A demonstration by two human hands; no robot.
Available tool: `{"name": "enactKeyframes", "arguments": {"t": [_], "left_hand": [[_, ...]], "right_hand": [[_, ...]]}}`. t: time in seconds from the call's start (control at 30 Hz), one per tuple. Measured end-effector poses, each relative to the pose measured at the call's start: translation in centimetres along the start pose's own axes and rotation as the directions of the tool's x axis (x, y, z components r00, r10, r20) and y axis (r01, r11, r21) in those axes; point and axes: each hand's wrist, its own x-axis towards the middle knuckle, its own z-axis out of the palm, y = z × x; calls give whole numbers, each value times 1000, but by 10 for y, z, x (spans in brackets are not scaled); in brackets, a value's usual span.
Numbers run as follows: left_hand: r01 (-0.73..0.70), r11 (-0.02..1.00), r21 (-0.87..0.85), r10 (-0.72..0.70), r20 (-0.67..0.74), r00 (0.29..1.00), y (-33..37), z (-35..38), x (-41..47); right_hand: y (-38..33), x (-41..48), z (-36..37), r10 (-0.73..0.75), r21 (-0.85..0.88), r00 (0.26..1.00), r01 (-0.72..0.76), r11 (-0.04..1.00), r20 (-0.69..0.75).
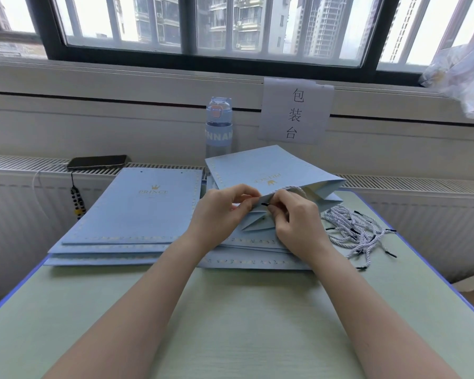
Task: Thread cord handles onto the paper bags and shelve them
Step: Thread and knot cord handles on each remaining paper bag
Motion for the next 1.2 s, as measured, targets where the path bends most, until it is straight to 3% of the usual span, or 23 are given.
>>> {"name": "enactKeyframes", "arguments": {"t": [0.33,0.47,0.73,0.83,0.93,1.0,1.1,1.2], "left_hand": [[-57,998,-2,57,-20,998,2,-2,1],[-25,999,-21,23,-72,997,-3,-14,4],[-28,998,-64,27,-22,999,0,-25,5],[-47,999,-15,46,-45,998,2,-30,6],[-106,993,51,111,-102,989,2,-34,5],[-138,985,107,152,-135,979,0,-38,4],[-183,969,166,204,-125,971,-3,-38,2],[-208,958,195,230,-97,968,-5,-35,1]], "right_hand": [[4,2,-4,-39,27,999,38,999,26],[5,3,-11,-27,97,998,32,995,-49],[-4,-1,-11,1,186,1000,-2,982,2],[-12,-2,-18,-11,255,995,35,966,-95],[-14,1,-20,-74,129,961,111,985,-265],[-7,4,-19,-68,2,956,72,997,-284],[3,4,-19,20,-76,988,-32,997,-154],[6,4,-19,39,-112,998,-44,993,-42]]}}
